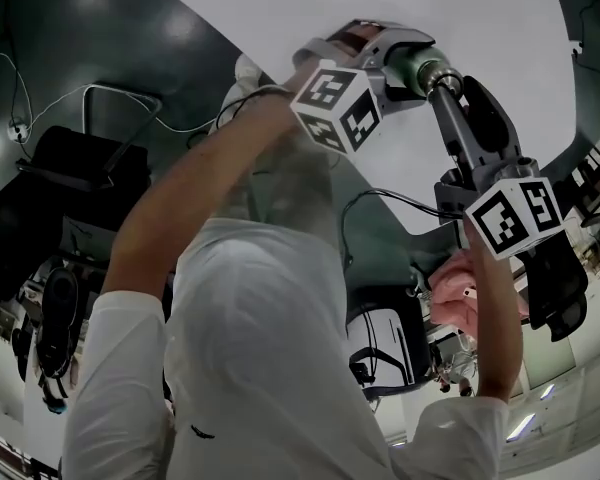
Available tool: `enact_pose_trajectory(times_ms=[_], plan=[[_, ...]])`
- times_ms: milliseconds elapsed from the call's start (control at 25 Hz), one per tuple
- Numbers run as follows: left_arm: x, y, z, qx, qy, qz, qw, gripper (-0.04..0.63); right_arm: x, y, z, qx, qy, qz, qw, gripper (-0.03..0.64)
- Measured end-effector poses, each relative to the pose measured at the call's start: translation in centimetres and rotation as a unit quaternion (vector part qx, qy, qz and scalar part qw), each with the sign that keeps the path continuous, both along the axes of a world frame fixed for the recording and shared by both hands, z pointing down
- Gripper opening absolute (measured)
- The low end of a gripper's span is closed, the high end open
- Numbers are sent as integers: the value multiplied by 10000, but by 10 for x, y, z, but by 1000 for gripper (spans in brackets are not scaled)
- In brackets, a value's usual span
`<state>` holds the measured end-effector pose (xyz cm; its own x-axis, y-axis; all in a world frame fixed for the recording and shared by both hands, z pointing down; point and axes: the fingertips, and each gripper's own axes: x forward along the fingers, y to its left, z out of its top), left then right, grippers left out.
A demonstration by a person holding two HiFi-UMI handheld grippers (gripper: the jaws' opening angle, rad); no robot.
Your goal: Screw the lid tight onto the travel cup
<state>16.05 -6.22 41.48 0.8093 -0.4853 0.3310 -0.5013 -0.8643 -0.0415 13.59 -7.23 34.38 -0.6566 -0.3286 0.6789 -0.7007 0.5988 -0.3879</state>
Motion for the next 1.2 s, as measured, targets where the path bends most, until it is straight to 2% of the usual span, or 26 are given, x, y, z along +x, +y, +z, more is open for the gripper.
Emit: enact_pose_trajectory(times_ms=[240, 360, 440, 600, 720, 800, 880, 1000, 1080, 1120, 1200], plan=[[0, -1, -1, 10, -7, 8, 10000, 362, -4, 8, -10, 309, 233, -740, 9965, 233], [-1, -1, -1, 4, -10, 10, 10000, 362, -8, 13, -19, 560, 520, -1451, 9865, 235], [-2, -1, -1, -2, -10, 11, 10000, 362, -12, 18, -23, 712, 770, -2167, 9706, 235], [-3, -1, 1, 3, 0, 43, 10000, 362, -11, 23, -23, 851, 1458, -3436, 9238, 235], [-3, 1, 3, 0, 6, 95, 10000, 362, -10, 24, -17, 1030, 1909, -4340, 8744, 245], [-3, 1, 3, -12, -2, 135, 9999, 362, -12, 27, -13, 1202, 2065, -5061, 8287, 247], [-2, 2, 1, -14, -14, 187, 9998, 362, -13, 31, -8, 1359, 2251, -5804, 7707, 252], [-1, 3, 1, -18, -10, 240, 9997, 362, -11, 33, 2, 1626, 2634, -6711, 6737, 252], [0, 2, 1, -23, -4, 243, 9997, 362, -10, 33, 10, 1746, 2828, -7095, 6214, 252], [0, 2, 2, -26, -3, 240, 9997, 362, -9, 33, 14, 1761, 2874, -7230, 6031, 252], [0, 2, 2, -28, 2, 238, 9997, 362, -9, 35, 18, 1741, 2909, -7391, 5821, 250]])
